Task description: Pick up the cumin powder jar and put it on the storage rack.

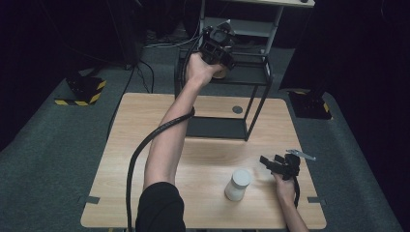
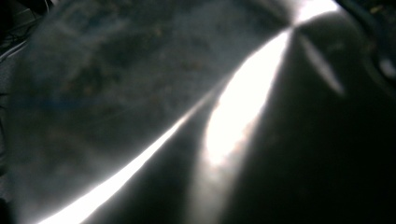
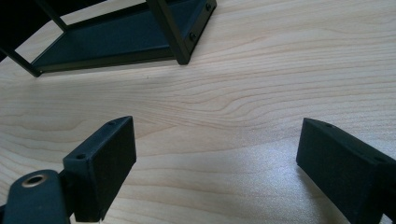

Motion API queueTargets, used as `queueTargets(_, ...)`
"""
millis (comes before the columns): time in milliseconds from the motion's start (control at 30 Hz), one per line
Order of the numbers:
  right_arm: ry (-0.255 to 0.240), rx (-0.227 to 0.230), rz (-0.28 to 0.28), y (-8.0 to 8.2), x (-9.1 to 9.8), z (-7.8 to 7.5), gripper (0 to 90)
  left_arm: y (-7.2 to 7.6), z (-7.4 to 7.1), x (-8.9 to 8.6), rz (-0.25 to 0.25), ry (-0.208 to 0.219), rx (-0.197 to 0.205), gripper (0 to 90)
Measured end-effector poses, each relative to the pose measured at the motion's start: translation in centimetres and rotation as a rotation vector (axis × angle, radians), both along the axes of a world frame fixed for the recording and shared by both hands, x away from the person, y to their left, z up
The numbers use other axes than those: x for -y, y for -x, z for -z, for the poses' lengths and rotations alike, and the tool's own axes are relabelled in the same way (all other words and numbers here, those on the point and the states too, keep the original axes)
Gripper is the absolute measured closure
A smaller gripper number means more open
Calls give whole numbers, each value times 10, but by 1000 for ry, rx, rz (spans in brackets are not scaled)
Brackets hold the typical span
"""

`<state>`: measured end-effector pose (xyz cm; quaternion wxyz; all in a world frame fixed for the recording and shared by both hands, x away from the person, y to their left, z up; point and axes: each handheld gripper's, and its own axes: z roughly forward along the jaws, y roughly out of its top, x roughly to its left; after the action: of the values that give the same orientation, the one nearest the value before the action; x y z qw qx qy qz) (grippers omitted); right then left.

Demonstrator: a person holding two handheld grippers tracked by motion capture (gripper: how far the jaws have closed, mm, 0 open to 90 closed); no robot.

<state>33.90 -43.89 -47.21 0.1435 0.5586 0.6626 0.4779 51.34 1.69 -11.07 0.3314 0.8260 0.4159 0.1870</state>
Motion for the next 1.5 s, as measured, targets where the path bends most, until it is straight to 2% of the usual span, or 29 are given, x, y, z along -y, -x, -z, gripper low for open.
queueTargets(67,-1,2,-1,0,0,0,107,-1,4,-7,2,31,-2,312)
queueTargets(233,-2,1,-2,0,0,0,107,0,9,-14,9,50,9,311)
queueTargets(367,-1,-2,-1,0,0,0,107,2,9,-14,13,44,13,307)
queueTargets(400,-2,-1,0,0,1,0,107,4,10,-13,9,39,18,230)
queueTargets(433,-2,-1,0,0,1,0,107,4,11,-13,5,45,16,230)
queueTargets(500,-7,0,1,0,1,1,106,7,14,-16,5,60,20,148)
queueTargets(567,-6,0,2,0,1,1,106,8,18,-17,-2,74,13,126)
queueTargets(667,-4,1,3,0,0,0,106,13,20,-19,1,61,23,80)
queueTargets(733,-4,3,6,1,0,1,106,18,20,-21,-6,56,41,62)
queueTargets(833,-3,2,7,1,0,0,106,25,20,-27,-2,79,61,41)
queueTargets(1033,-3,4,12,2,0,1,106,39,20,-38,-6,100,75,15)
queueTargets(1133,-1,4,12,2,-1,0,106,48,23,-42,-6,87,83,6)
queueTargets(1300,4,3,13,2,-1,0,106,65,29,-53,-1,94,105,5)
queueTargets(1333,5,3,13,2,-2,0,106,81,56,-42,-144,325,154,5)
queueTargets(1400,6,3,12,2,-2,0,106,88,57,-45,-139,330,164,6)
queueTargets(1433,6,3,12,2,-2,0,106,96,70,-37,-205,444,188,5)
queueTargets(1500,6,3,13,2,-2,0,106,102,72,-38,-195,437,194,5)
